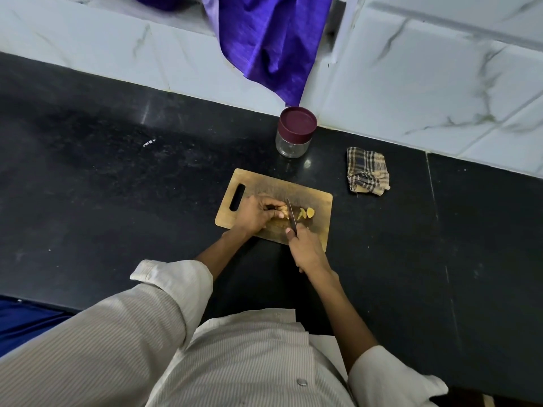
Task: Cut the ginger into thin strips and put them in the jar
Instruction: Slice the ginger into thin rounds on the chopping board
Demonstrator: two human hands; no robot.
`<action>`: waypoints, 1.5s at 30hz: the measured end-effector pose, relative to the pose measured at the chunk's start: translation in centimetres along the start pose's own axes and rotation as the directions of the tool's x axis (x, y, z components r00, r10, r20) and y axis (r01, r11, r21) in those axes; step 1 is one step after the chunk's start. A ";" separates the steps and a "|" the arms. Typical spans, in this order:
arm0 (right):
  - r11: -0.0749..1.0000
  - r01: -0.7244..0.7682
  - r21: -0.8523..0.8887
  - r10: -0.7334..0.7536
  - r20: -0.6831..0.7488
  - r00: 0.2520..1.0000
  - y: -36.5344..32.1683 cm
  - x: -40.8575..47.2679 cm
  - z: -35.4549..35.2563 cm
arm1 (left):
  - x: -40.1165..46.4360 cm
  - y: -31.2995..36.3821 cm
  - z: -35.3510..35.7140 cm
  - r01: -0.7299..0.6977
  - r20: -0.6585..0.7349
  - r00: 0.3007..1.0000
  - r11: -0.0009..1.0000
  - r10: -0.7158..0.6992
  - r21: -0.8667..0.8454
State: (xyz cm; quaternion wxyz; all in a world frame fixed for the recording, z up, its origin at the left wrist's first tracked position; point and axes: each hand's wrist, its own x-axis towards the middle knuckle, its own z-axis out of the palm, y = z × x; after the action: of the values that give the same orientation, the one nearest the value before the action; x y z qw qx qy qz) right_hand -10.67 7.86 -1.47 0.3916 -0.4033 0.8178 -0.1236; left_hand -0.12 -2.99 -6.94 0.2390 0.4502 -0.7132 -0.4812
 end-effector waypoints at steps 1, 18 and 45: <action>1.000 0.007 0.002 -0.007 -0.003 1.000 0.0 0.0 0.0 | 0.0 0.0 0.0 -0.005 0.000 1.000 1.000 0.005 -0.002; 0.989 0.038 -0.140 -0.048 -0.070 0.996 -1.0 1.5 0.6 | 0.0 0.0 -0.1 -0.016 -0.008 1.000 0.999 0.016 0.031; 0.981 -0.032 -0.192 0.011 -0.110 0.994 -3.1 2.8 0.6 | -0.2 -0.2 0.4 -0.070 -0.056 0.996 0.991 0.076 0.110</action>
State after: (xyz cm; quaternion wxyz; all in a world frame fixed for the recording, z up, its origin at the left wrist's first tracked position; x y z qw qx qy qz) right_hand -9.49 3.82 -1.80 0.3069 -0.4232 0.8503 -0.0608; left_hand -0.27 -2.63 -7.29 0.2530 0.4502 -0.7468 -0.4190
